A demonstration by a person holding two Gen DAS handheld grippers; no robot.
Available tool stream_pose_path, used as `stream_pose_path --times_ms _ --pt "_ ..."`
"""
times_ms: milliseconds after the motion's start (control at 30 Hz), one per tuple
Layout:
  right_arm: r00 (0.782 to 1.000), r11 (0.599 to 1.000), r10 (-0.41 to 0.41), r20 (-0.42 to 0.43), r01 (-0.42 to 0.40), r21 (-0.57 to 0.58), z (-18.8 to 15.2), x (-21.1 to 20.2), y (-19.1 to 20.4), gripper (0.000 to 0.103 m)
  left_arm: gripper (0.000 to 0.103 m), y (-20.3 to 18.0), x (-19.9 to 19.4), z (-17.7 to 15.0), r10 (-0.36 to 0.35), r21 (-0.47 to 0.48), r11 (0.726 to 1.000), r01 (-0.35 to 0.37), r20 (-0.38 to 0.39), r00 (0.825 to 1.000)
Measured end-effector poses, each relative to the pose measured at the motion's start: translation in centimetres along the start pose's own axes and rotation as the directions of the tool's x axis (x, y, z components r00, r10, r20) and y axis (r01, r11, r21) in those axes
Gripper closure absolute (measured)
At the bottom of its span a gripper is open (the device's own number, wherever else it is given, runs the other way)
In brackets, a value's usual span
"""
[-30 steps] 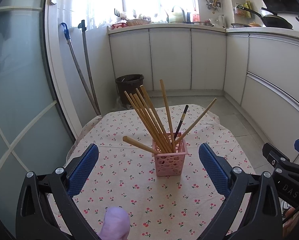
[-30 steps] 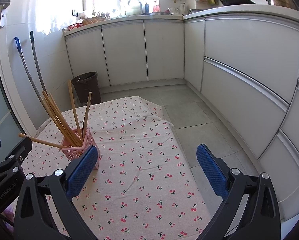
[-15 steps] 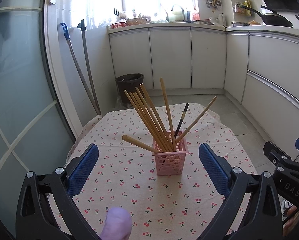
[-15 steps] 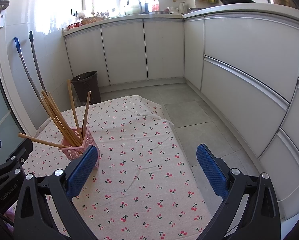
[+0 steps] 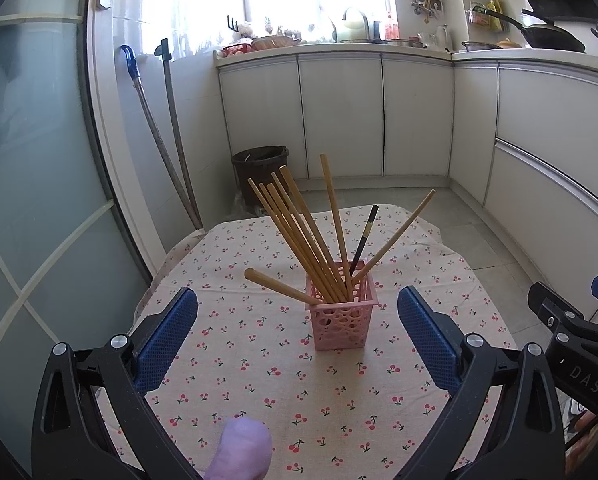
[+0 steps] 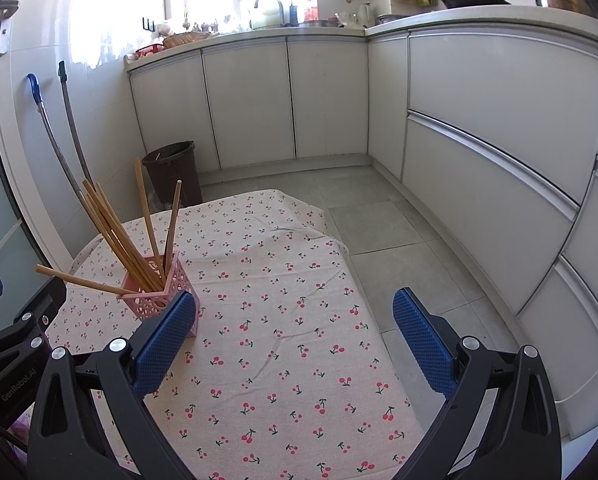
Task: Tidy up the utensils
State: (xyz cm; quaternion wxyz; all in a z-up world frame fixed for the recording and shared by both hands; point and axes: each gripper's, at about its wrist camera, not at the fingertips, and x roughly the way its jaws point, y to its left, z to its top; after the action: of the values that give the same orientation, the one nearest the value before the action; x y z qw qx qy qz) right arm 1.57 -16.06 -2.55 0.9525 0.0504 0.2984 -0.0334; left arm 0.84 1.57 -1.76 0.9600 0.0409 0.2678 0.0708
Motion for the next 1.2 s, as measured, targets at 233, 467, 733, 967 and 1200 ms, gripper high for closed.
stream_pose_path --times_ms 233,467,733,967,1200 --pt "1.000 1.000 0.001 -0.004 -0.001 -0.001 0.0 0.1 0.0 0.007 0.007 -0.1 0.0 0.0 0.008 0.006 1.000 -0.008 -0.001 1.000" --pt "1.000 1.000 0.000 -0.004 0.000 0.000 0.0 0.1 0.1 0.007 0.007 -0.2 0.0 -0.1 0.010 0.021 1.000 -0.010 -0.004 1.000" --pt "1.000 1.000 0.001 -0.008 -0.001 0.002 0.1 0.0 0.0 0.007 0.007 -0.1 -0.1 0.0 0.011 0.012 1.000 -0.011 0.001 1.000" --pt "1.000 1.000 0.002 -0.009 -0.002 0.001 0.1 0.0 0.1 0.007 0.028 -0.8 0.1 -0.4 0.007 0.058 0.998 -0.006 -0.014 1.000" --pt "1.000 1.000 -0.001 -0.008 0.001 0.004 0.1 0.0 0.0 0.007 0.007 -0.7 -0.5 0.1 -0.019 0.044 0.999 0.018 0.014 1.000"
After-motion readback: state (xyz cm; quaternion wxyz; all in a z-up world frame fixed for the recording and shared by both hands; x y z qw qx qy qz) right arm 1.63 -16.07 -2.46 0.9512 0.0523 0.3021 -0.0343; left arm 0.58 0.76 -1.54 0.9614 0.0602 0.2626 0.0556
